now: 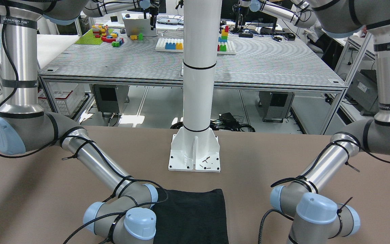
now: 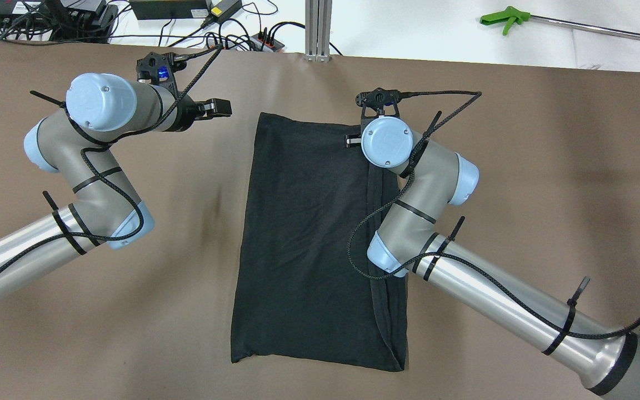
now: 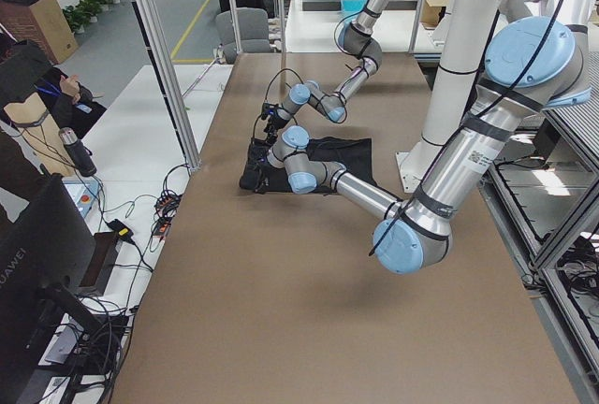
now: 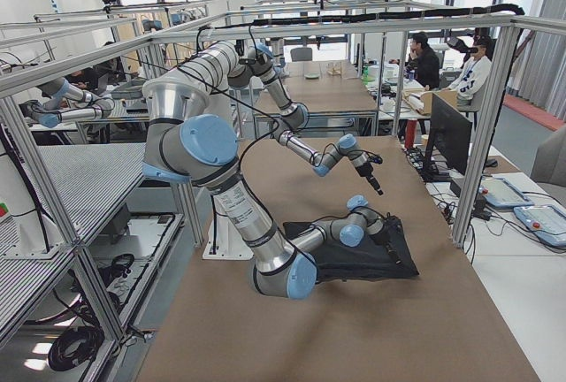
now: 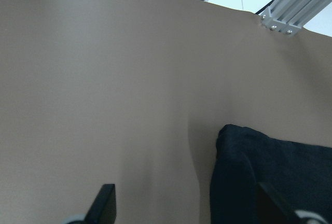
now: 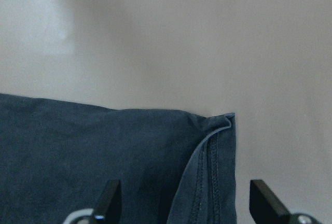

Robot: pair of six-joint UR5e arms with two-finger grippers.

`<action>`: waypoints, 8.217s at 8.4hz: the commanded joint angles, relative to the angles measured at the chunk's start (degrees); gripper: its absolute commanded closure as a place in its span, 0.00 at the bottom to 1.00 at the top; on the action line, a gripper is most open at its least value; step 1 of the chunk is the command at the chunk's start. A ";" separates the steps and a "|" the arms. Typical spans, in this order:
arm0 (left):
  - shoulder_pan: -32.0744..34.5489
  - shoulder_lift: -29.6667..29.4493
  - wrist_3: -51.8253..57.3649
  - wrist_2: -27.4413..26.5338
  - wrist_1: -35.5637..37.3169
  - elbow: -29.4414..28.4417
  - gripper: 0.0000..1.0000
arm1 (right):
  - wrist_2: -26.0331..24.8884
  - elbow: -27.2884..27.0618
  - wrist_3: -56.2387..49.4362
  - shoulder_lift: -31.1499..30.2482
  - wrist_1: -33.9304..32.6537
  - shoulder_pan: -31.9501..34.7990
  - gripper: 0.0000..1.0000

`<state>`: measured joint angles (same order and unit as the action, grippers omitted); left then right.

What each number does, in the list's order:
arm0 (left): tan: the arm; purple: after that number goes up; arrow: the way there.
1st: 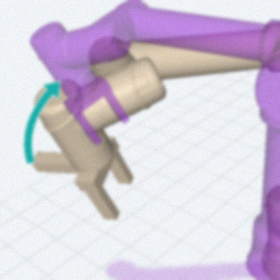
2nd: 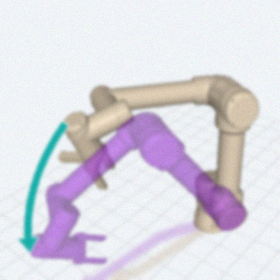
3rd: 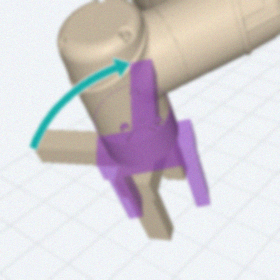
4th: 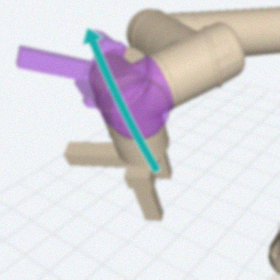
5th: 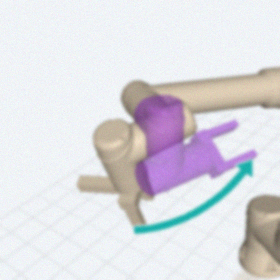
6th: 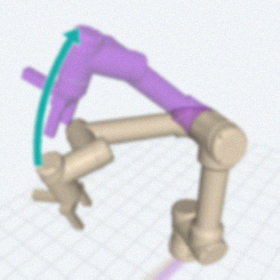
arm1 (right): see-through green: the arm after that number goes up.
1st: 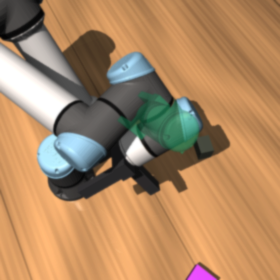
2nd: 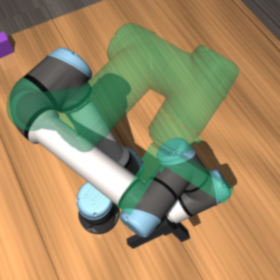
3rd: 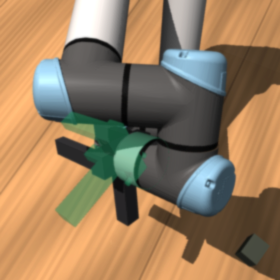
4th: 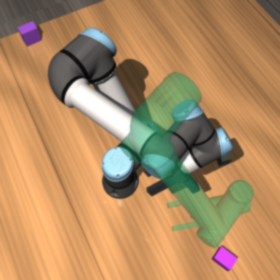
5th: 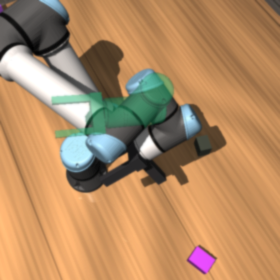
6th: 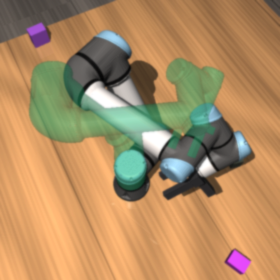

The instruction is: Fold clothes

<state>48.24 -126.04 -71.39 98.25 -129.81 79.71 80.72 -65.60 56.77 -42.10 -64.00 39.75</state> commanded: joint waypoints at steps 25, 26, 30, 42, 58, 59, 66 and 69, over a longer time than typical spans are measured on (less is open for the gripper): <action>-2.36 -1.49 -2.43 -1.57 -0.53 -0.88 0.05 | 4.95 -2.25 -12.82 -10.00 5.98 4.01 0.06; -2.36 -1.49 -2.43 -1.83 -0.53 -0.88 0.05 | 5.40 -2.68 -13.79 -12.54 8.95 4.19 0.06; -2.62 -1.40 -3.66 -2.36 -0.53 -0.70 0.05 | 19.18 -11.96 -13.53 -13.00 3.58 7.96 0.06; -4.03 -1.31 -4.54 -3.84 -1.23 -0.70 0.05 | 18.06 -22.87 3.35 -19.39 -7.88 -0.11 0.06; -4.65 -1.93 -5.16 -4.47 -1.41 -0.35 0.05 | 12.62 -33.10 13.45 -19.50 -23.01 -9.34 0.06; -4.65 -2.02 -5.16 -4.47 -1.32 -0.52 0.05 | 12.70 -33.10 13.45 -20.03 -23.01 -9.25 0.06; -6.05 -3.34 -5.33 -6.49 -1.23 -0.79 0.05 | 13.49 -45.40 11.34 -32.08 -23.19 -9.16 0.06; -6.05 -3.33 -5.25 -6.49 -1.23 -0.79 0.05 | 16.57 -51.28 15.96 -29.55 -20.57 -9.25 0.06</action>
<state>42.20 -129.34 -76.66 91.78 -131.05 78.91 95.92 -113.56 68.62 -73.53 -86.83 30.53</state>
